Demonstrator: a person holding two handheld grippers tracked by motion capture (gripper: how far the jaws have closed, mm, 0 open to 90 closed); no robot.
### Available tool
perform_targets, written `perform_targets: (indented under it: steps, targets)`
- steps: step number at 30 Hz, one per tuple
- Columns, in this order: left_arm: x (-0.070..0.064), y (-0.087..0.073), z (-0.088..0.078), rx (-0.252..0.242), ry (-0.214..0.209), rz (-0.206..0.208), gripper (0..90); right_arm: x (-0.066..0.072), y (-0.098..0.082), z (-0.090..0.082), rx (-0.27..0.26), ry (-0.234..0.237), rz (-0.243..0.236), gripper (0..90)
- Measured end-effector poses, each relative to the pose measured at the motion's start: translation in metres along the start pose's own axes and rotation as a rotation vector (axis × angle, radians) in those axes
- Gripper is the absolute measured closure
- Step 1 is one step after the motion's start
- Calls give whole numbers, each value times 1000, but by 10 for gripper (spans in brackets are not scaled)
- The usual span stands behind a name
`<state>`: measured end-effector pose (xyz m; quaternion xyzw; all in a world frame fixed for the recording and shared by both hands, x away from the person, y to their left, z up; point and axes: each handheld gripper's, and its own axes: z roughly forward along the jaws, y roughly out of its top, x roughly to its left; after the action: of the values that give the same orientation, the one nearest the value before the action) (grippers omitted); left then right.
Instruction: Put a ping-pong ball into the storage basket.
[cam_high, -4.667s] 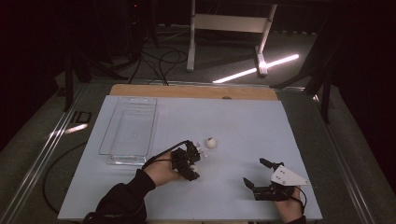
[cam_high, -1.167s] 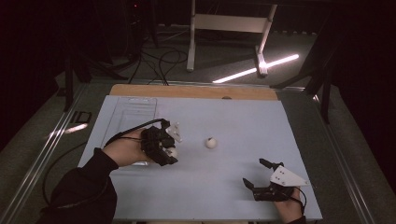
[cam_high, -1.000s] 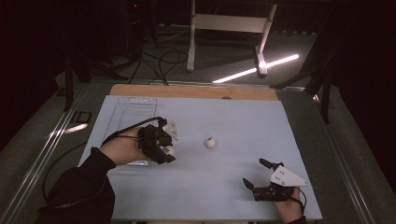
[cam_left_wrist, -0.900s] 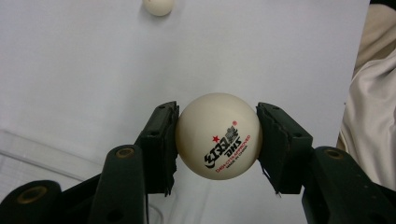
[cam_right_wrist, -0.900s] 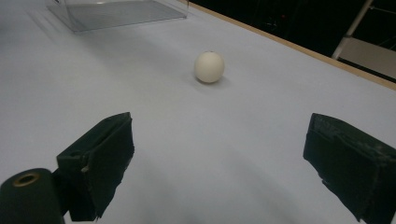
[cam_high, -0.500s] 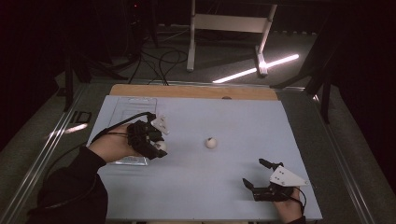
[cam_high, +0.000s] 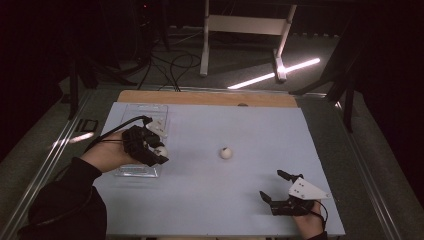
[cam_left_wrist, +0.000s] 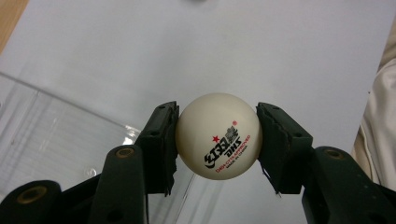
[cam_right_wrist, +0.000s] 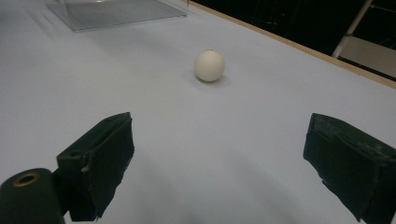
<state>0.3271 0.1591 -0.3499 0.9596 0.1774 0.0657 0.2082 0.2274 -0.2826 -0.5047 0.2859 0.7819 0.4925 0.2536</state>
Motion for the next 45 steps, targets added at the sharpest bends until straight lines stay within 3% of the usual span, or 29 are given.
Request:
perform_targets:
  steps: [16, 18, 28, 29, 39, 45]
  targets:
    - [18, -17, 8, -6, 21, -63, 518, 0, -1, 0, 4, 2, -1, 85]
    - [23, -21, 9, -16, 18, -87, 518, 0, -1, 0, 6, 3, 0, 85]
    - [33, -29, 18, -29, 32, -122, 518, -1, -1, 0, 6, 2, 1, 85]
    - [36, -32, 21, -40, 28, -140, 518, -1, -1, 0, 5, 3, 0, 85]
    - [46, -41, 38, -24, 37, -188, 517, -1, -1, 1, 10, 5, 0, 85]
    - [49, -44, 50, 0, 38, -193, 518, -1, -1, 0, 10, 3, 2, 85]
